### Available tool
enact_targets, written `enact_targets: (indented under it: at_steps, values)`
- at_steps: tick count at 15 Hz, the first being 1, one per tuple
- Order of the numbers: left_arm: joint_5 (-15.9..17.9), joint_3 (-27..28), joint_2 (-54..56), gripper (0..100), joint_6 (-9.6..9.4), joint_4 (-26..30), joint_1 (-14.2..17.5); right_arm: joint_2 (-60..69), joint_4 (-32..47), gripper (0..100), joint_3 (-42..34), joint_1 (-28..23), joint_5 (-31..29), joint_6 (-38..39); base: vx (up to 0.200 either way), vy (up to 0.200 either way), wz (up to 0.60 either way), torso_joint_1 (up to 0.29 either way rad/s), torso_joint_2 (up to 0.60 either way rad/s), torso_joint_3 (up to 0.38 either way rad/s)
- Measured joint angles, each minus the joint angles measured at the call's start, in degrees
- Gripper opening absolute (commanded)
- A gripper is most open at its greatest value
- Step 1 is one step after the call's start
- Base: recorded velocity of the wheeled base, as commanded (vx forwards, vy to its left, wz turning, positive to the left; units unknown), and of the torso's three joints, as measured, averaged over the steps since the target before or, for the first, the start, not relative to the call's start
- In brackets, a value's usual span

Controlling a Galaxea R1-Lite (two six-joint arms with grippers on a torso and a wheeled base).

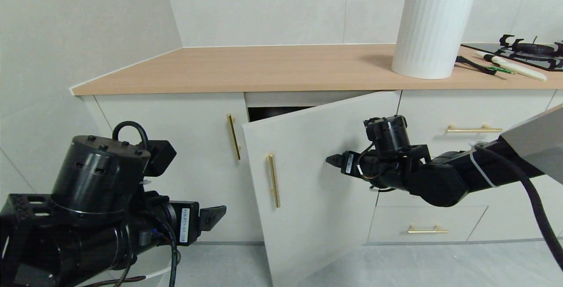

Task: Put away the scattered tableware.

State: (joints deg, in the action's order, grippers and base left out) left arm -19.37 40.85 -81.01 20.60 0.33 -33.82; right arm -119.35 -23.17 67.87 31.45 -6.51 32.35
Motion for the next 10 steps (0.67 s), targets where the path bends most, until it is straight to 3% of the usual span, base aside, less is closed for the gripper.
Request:
enact_targets:
  at_steps: [10]
  values:
    - [-0.39, -0.37, -0.09, 100, -0.82, -0.06, 0.00, -3.75, 0.02, 100, 6.67, -1.57, -6.16, 4.89, 0.000, 0.000, 0.00, 0.000, 0.00, 0.000]
